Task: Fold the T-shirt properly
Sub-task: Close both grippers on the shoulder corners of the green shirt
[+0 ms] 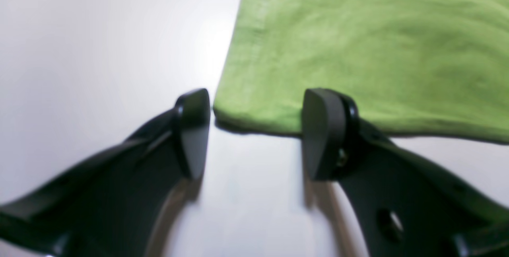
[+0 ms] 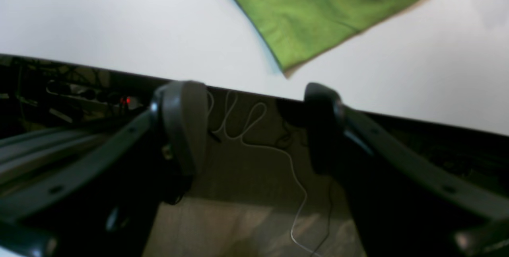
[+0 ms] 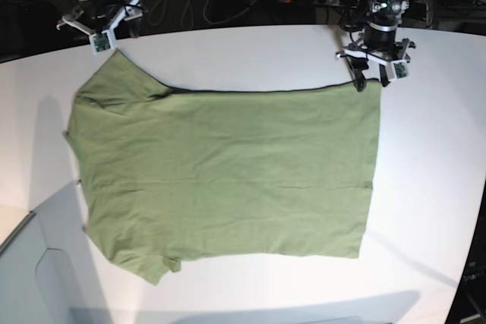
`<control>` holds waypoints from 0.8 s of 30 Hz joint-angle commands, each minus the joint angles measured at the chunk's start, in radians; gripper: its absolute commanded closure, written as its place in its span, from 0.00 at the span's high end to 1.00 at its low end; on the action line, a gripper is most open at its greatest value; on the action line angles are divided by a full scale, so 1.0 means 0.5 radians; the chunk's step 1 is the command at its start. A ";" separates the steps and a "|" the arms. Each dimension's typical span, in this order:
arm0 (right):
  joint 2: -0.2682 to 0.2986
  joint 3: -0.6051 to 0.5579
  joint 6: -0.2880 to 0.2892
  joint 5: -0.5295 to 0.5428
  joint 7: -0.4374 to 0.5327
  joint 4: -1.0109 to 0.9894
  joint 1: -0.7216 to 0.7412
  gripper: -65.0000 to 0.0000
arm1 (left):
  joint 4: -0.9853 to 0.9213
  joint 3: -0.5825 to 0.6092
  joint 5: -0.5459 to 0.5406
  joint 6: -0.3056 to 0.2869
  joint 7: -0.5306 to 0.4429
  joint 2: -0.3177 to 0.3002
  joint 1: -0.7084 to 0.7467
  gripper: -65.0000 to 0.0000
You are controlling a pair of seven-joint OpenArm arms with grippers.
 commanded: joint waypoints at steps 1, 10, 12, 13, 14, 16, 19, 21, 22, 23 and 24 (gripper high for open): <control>0.009 0.009 0.009 0.001 0.032 0.030 -0.022 0.56 | 0.026 -0.006 -0.006 0.003 -0.042 -0.015 0.005 0.54; 0.009 0.012 0.009 0.001 0.047 0.030 -0.009 0.56 | 0.023 -0.006 -0.009 0.003 -0.042 -0.008 0.005 0.00; 0.009 0.015 0.009 0.001 0.047 0.030 0.015 0.56 | 0.023 -0.006 -0.009 0.006 -0.042 -0.008 0.005 0.00; 0.006 0.015 0.009 0.001 0.047 0.030 0.018 0.56 | 0.023 -0.006 -0.009 0.006 -0.042 -0.008 0.005 0.00; 0.006 0.015 0.009 0.001 0.047 0.030 0.021 0.56 | 0.023 -0.009 -0.009 0.006 -0.042 -0.008 0.005 0.00; 0.006 0.018 0.009 0.001 0.047 0.030 0.024 0.56 | 0.026 -0.009 -0.009 0.006 -0.042 -0.008 0.011 0.00; 0.006 0.018 0.009 0.001 0.050 0.030 0.067 0.57 | 0.032 -0.012 -0.009 0.006 -0.042 -0.008 0.021 0.00; 0.006 0.018 0.009 0.001 0.047 0.030 0.092 0.57 | 0.032 -0.012 -0.009 0.006 -0.042 -0.008 0.021 0.00; 0.006 0.018 0.009 0.001 0.047 0.030 0.113 0.57 | 0.032 -0.012 -0.009 0.006 -0.042 -0.008 0.021 0.00; 0.006 0.018 0.009 0.001 0.044 0.027 0.132 0.57 | 0.032 -0.012 -0.009 0.006 -0.042 -0.008 0.021 0.00; 0.006 0.018 0.009 0.001 0.038 0.018 0.156 0.57 | 0.032 -0.012 -0.009 0.006 -0.042 -0.008 0.021 0.00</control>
